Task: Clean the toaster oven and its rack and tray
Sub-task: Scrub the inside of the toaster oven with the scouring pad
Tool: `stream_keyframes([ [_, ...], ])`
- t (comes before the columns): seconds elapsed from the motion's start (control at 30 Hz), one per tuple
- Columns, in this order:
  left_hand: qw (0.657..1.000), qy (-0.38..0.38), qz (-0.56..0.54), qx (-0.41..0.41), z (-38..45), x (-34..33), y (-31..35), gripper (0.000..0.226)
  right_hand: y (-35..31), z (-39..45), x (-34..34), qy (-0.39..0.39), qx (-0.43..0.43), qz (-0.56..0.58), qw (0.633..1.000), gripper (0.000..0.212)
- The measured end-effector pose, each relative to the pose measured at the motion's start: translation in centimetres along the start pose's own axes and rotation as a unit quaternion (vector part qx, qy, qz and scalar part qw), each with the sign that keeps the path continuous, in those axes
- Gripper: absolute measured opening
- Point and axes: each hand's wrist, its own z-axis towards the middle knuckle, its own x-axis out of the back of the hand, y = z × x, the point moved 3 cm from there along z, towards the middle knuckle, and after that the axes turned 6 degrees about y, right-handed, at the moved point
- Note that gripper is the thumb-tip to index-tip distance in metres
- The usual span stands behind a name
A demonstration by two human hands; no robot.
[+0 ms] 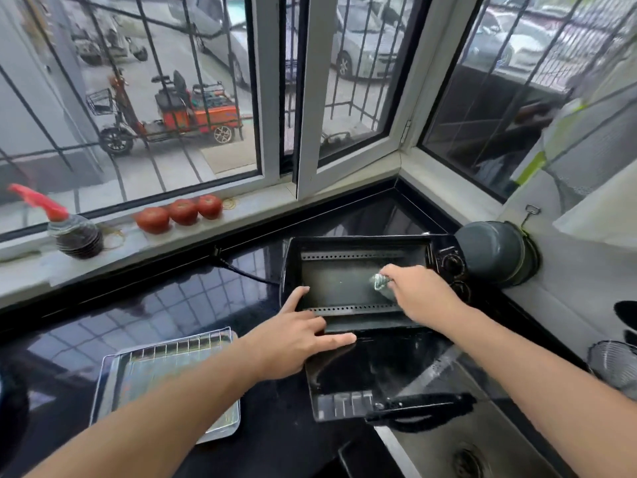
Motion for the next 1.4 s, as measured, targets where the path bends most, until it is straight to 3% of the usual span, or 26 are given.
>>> stream_keyframes([
  [0.13, 1.0, 0.007, -0.003, -0.002, -0.1, -0.4, -0.4, 0.089, -1.7, 3.1, -4.1, -0.011, 0.087, -0.088, 0.992, 0.021],
  [0.23, 1.0, 0.005, 0.011, -0.002, -0.1, -0.3, -0.5, 0.092, -3.0, 6.3, -7.4, -0.07, 0.104, -0.099, 0.987, 0.045],
  [0.3, 1.0, -0.007, -0.001, 0.0, 0.1, -0.3, -0.9, 0.094, -3.7, 8.8, -9.3, -0.144, 0.08, -0.03, 0.986, 0.052],
  [0.43, 1.0, -0.017, 0.002, 0.013, 0.3, -0.2, -1.0, 0.098, -3.9, 12.5, -12.6, -0.31, 0.043, 0.057, 0.948, 0.037],
  [0.6, 0.999, -0.043, 0.0, 0.018, 0.3, -0.2, -0.7, 0.095, -2.9, 13.4, -15.5, -0.435, -0.056, 0.24, 0.866, 0.067],
  [0.73, 0.998, -0.055, -0.006, 0.029, 0.7, -0.1, -0.9, 0.095, -4.0, 14.3, -16.6, -0.441, -0.066, 0.313, 0.838, 0.067],
  [0.87, 0.997, -0.073, -0.009, 0.03, 0.6, -0.3, -1.0, 0.095, -5.7, 13.8, -16.1, -0.502, -0.038, 0.336, 0.796, 0.074],
  [1.03, 0.996, -0.077, -0.008, 0.031, 0.7, -0.3, -0.8, 0.092, -4.6, 14.4, -17.2, -0.498, -0.079, 0.375, 0.778, 0.072],
  [1.2, 0.996, -0.08, -0.008, 0.032, 0.7, -0.2, -1.1, 0.083, -4.3, 14.9, -18.3, -0.471, -0.095, 0.368, 0.796, 0.073],
  [1.33, 0.995, -0.091, -0.013, 0.031, 0.7, -0.4, -1.1, 0.08, -5.7, 14.7, -19.2, -0.465, -0.113, 0.442, 0.758, 0.061],
  [1.4, 0.996, -0.084, -0.012, 0.032, 0.7, -0.5, -1.0, 0.083, -5.6, 14.6, -19.0, -0.468, -0.112, 0.436, 0.761, 0.062],
])
